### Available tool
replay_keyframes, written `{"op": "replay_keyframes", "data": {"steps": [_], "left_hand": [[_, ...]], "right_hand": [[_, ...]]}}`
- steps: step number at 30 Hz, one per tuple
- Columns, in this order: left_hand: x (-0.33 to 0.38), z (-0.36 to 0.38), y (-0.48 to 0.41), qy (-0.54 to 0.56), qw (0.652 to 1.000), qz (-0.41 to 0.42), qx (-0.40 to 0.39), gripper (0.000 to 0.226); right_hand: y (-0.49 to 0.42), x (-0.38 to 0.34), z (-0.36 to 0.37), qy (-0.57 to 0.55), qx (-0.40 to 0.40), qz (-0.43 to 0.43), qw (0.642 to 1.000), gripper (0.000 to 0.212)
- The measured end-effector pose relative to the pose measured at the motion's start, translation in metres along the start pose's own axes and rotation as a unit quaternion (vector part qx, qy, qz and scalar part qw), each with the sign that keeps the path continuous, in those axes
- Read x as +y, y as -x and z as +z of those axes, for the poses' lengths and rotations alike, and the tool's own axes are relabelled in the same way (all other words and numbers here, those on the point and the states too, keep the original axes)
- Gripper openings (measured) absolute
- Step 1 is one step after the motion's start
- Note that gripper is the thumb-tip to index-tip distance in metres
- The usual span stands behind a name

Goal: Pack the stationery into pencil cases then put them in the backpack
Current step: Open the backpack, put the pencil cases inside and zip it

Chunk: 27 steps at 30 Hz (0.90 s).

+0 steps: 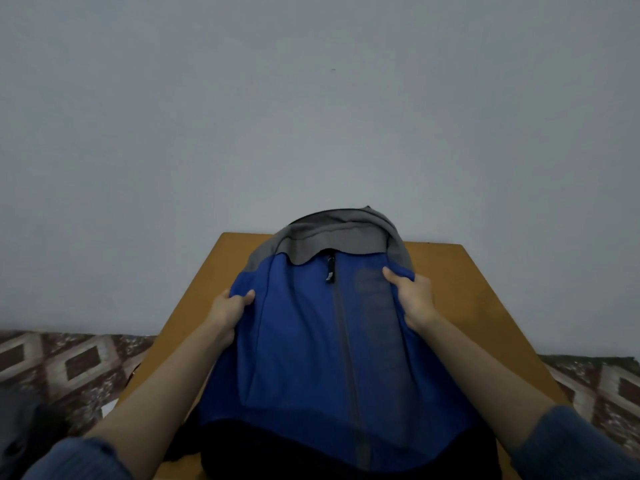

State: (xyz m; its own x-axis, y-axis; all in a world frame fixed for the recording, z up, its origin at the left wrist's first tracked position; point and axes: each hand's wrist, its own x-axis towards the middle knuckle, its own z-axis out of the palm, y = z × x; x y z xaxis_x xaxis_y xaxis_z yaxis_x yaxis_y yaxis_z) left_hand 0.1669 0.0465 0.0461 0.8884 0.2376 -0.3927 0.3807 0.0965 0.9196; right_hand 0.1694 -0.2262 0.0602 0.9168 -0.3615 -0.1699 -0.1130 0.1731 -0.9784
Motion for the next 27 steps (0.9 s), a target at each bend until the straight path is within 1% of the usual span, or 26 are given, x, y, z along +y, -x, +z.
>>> {"op": "replay_keyframes", "data": {"steps": [2,5,10,12,16,22,23,26,27], "left_hand": [[0.011,-0.005,0.01,0.034,0.998,0.041,0.023,0.033],[0.032,-0.011,0.022,0.066,0.991,0.11,0.025,0.031],[0.063,-0.013,0.035,0.084,0.978,0.189,0.025,0.024],[0.067,-0.012,0.039,0.086,0.974,0.206,0.024,0.022],[0.069,-0.012,0.044,0.102,0.967,0.233,0.027,0.019],[0.091,-0.016,0.048,0.142,0.953,0.266,0.019,0.015],[0.091,-0.018,0.048,0.138,0.953,0.268,0.017,0.016],[0.082,-0.02,0.051,0.122,0.957,0.264,0.0,0.023],[0.078,-0.021,0.053,0.121,0.959,0.256,-0.008,0.028]], "right_hand": [[0.005,-0.015,0.002,-0.008,-0.008,-0.031,0.999,0.029],[0.013,-0.043,0.003,-0.02,-0.013,-0.072,0.997,0.024],[0.024,-0.077,0.001,-0.028,-0.027,-0.114,0.993,0.042],[0.028,-0.081,0.0,-0.036,-0.029,-0.121,0.992,0.041],[0.036,-0.087,-0.003,-0.054,-0.036,-0.134,0.989,0.03],[0.036,-0.108,-0.006,-0.085,-0.028,-0.158,0.983,0.039],[0.036,-0.107,-0.006,-0.084,-0.028,-0.158,0.983,0.04],[0.04,-0.1,-0.01,-0.078,-0.034,-0.155,0.984,0.034],[0.042,-0.097,-0.011,-0.074,-0.038,-0.152,0.985,0.041]]}}
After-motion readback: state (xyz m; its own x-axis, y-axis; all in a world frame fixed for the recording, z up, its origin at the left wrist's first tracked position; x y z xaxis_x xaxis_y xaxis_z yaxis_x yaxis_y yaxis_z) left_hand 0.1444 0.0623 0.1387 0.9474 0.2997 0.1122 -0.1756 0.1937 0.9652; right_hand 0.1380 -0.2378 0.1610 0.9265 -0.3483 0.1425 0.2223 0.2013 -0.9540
